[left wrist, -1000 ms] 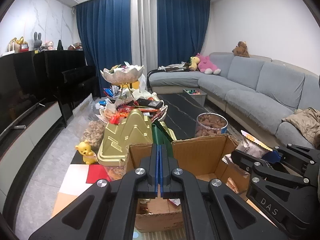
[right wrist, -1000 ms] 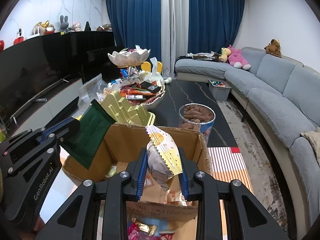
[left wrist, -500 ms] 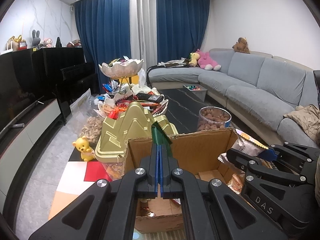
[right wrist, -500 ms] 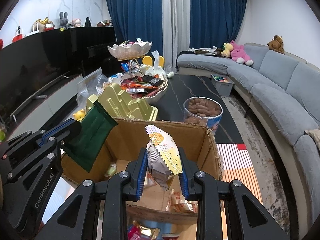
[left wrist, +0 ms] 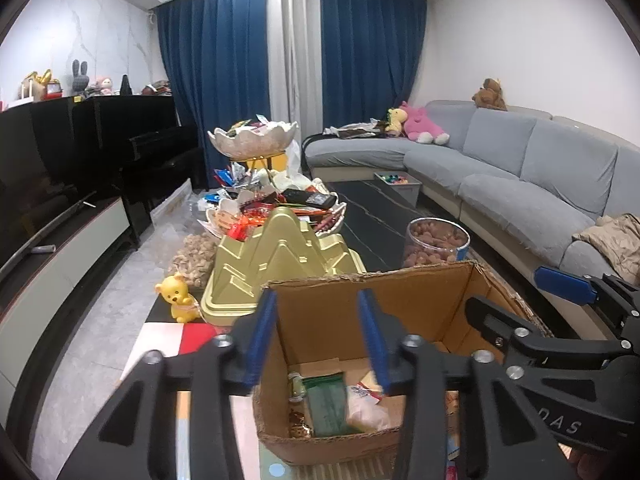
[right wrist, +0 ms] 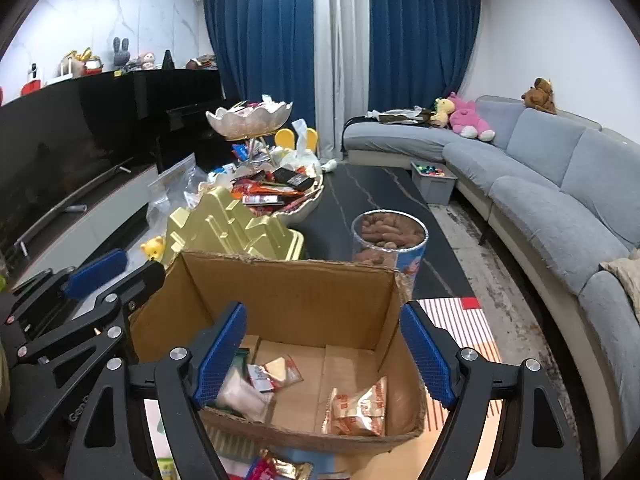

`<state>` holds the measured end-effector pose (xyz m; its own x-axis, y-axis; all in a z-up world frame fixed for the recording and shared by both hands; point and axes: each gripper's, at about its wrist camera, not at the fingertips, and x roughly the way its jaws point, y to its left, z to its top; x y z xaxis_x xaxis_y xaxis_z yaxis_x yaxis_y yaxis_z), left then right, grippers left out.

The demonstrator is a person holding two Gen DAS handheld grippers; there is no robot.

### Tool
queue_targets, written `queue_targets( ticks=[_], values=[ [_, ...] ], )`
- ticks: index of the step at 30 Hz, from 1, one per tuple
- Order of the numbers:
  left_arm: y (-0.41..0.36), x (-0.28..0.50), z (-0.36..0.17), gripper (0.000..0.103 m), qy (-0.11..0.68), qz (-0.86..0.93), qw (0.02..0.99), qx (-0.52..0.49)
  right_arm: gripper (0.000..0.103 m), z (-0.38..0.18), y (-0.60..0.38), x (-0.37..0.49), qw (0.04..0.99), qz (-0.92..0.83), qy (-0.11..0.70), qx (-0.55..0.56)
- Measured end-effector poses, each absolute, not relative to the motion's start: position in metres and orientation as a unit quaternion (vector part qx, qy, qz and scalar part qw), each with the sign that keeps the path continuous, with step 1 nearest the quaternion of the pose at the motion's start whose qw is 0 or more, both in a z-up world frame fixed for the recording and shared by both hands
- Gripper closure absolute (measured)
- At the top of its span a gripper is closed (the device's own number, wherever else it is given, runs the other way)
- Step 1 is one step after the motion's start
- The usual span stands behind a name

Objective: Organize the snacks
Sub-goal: 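Withdraw both open tools from the box back toward the remaining snacks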

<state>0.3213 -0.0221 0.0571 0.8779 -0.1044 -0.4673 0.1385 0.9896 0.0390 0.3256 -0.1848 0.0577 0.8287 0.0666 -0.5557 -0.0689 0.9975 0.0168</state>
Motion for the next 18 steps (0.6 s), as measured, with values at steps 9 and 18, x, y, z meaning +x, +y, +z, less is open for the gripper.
queue_targets(
  ticks=[9,18],
  values=[
    [-0.018,0.307,0.067,0.04,0.232,-0.052,0.971,0.037,0.022,0.062,-0.194,0.314,0.956,0.025,0.292,0.003],
    [-0.014,0.285,0.08,0.04,0.227,-0.051,0.972,0.036,0.022,0.076,-0.193,0.291,0.959,0.02,0.283,-0.004]
  ],
)
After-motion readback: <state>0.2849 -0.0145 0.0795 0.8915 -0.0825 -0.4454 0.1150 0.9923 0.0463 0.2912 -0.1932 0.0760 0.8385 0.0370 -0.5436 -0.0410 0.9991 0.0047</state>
